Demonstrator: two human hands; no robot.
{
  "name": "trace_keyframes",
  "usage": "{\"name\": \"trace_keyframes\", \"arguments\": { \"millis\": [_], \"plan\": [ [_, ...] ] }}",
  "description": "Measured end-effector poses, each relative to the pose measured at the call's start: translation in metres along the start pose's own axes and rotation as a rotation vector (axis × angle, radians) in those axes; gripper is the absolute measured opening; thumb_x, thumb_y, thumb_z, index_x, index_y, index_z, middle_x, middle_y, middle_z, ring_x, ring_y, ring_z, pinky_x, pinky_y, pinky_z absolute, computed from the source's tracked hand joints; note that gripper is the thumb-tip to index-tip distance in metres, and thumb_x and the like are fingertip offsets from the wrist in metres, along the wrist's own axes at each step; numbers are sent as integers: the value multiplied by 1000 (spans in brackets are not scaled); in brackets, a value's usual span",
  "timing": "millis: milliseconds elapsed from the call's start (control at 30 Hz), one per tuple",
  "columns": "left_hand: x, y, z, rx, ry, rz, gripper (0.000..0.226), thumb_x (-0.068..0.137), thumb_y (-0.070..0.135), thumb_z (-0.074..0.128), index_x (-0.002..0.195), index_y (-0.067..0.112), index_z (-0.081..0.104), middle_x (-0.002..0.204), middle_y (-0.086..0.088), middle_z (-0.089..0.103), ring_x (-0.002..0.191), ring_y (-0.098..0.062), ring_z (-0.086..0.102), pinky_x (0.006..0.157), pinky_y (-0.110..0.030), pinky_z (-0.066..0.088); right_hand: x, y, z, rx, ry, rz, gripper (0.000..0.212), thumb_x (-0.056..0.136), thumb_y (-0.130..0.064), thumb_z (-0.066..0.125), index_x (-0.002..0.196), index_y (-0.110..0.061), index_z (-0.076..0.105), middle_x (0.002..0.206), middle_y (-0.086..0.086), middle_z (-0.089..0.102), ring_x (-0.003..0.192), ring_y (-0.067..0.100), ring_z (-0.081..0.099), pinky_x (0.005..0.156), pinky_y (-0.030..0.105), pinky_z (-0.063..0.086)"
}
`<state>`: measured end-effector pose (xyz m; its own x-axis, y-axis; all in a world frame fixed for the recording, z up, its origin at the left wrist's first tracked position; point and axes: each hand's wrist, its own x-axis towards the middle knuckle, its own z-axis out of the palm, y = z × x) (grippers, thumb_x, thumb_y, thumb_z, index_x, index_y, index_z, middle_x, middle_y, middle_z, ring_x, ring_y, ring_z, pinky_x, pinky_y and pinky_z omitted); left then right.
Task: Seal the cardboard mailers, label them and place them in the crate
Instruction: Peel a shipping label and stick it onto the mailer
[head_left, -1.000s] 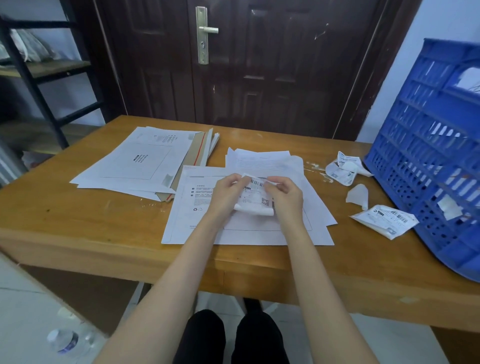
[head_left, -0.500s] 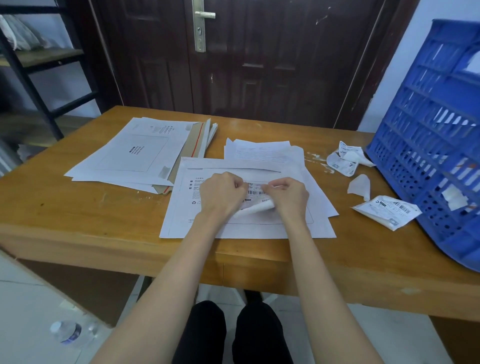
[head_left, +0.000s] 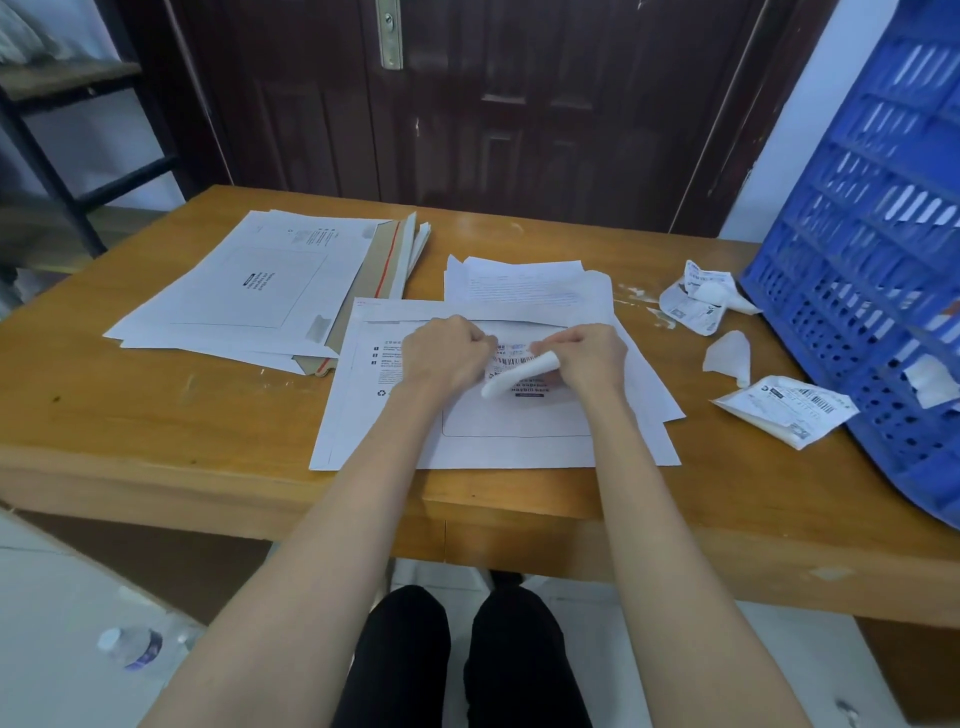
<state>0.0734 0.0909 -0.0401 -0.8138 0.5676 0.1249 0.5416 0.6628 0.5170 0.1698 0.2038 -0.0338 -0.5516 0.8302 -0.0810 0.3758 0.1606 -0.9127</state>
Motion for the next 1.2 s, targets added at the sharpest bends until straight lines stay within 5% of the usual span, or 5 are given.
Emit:
{"name": "trace_keyframes", "arguments": {
  "millis": [133,700,900,1033,1200],
  "plan": [
    [3,-7,6,29,0,-24,23,82,34,57,62,23,56,58,0,48,59,-23,44,51,-27,27,-2,7,2,-23,70,-19,16,83,0,60,76,-14,66,74,4,64,74,25,67,77,39,58],
    [-4,-11,19,122,140,36,40,95,39,47,61,18,56,53,1,44,63,-25,48,48,-26,19,-2,26,15,-41,180,-203,22,77,-23,78,85,-13,60,72,-1,63,70,15,62,61,27,48],
    [-2,-11,18,114,128,14,40,94,37,47,62,16,58,56,0,48,67,-28,50,50,-28,21,-5,26,12,28,51,-267,15,79,-24,72,76,-22,58,71,-6,62,68,18,63,61,41,55],
    [-1,-14,19,94,138,28,46,94,39,47,55,16,48,58,-1,52,67,-28,53,50,-27,20,-5,27,8,4,-7,-307,27,78,-14,73,72,-28,51,74,-7,61,66,15,60,56,31,47],
    [-1,-15,19,62,132,21,43,93,43,47,65,15,64,64,-4,61,70,-27,55,53,-29,23,-4,30,7,-62,1,-320,28,79,0,61,84,-24,74,85,-2,62,71,12,56,65,33,53]
  ]
}}
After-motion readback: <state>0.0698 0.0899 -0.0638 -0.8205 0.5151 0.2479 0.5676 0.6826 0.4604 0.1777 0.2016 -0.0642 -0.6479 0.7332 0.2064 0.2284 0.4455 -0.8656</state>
